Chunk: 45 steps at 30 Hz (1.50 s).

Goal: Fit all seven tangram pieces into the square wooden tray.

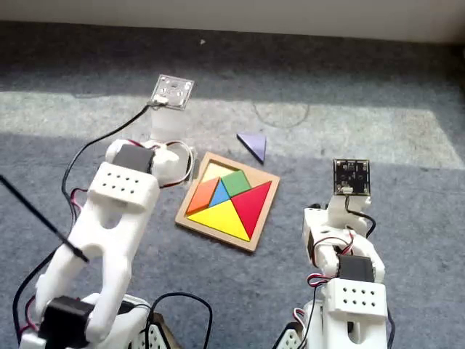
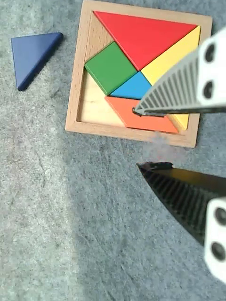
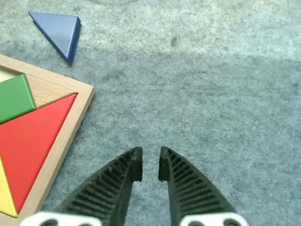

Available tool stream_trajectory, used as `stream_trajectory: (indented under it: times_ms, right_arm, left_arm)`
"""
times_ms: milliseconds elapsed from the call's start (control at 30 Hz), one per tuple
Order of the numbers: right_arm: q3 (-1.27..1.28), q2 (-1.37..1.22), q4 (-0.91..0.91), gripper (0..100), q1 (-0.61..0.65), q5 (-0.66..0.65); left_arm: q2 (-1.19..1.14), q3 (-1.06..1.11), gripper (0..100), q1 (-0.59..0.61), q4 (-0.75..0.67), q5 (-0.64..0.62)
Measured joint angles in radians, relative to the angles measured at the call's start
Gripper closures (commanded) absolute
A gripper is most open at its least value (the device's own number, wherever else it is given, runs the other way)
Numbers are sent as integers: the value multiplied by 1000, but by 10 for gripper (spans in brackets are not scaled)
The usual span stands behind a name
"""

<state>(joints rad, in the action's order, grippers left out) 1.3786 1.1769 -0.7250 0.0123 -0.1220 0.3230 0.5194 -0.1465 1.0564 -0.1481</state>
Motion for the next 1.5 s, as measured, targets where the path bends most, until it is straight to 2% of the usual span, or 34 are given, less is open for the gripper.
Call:
stream_trajectory:
  times_ms: [300,433,633,800,1000,1200,1500]
  right_arm:
    - [-20,0,-64,921,2,-18]
    - [-106,0,-138,921,2,-40]
    - [-207,0,-173,921,6,-41]
    - [-244,-37,-173,921,74,-41]
    - [-414,-273,-173,902,101,-41]
    - [-643,-609,-181,714,124,-43]
    - [-970,-1080,-186,710,229,-43]
  left_arm:
    - [307,224,819,112,0,0]
    - [368,308,818,183,0,0]
    - [436,425,819,273,0,74]
    - [488,568,822,302,-89,83]
    - [552,663,822,324,-190,83]
    - [571,664,822,341,-198,83]
    - [577,664,821,434,-201,83]
